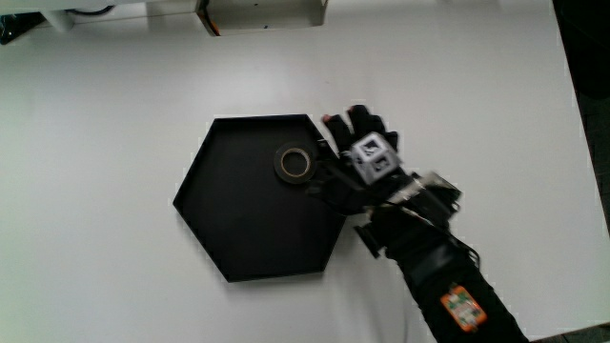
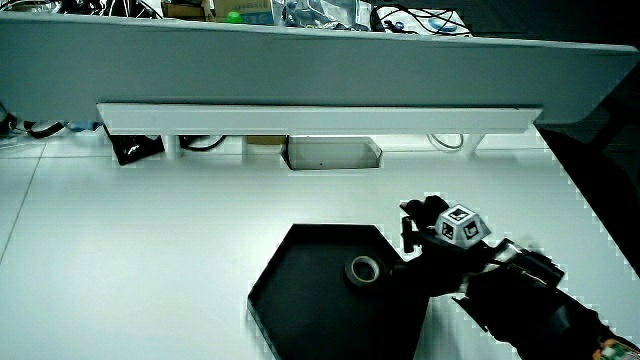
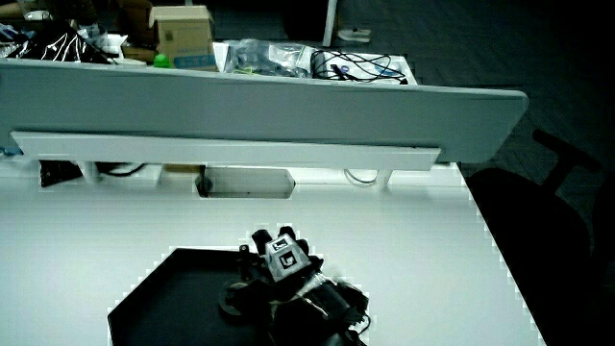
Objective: Pick black tape from plate
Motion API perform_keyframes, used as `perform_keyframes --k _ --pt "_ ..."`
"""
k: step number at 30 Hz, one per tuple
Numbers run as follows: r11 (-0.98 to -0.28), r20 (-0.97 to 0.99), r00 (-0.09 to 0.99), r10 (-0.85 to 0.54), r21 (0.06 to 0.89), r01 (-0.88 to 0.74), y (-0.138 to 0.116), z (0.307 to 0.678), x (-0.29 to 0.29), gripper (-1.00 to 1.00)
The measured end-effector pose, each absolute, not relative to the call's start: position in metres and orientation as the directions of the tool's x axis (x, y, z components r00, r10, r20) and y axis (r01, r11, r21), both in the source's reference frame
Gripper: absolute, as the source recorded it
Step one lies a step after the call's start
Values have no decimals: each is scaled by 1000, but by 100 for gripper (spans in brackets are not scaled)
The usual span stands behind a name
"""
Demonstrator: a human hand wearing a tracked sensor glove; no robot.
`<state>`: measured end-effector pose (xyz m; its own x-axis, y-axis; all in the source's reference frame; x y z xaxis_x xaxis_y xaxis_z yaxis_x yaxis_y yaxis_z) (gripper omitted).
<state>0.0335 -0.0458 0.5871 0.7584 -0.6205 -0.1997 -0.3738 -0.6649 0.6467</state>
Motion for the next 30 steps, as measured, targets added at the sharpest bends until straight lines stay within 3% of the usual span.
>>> perform_keyframes --k 1,5,10,20,21,30 --pt "-611 -167 739 -653 694 -382 -45 600 30 0" --pt "-542 -183 682 -708 759 -360 -40 613 16 0" --pt "-530 -216 645 -733 777 -341 -36 619 6 0" --pt "-455 -263 548 -794 855 -249 -34 635 -4 100" --pt "-443 -251 551 -795 862 -247 -34 637 -5 100" --pt "-551 -293 602 -743 779 -300 -40 628 -3 100"
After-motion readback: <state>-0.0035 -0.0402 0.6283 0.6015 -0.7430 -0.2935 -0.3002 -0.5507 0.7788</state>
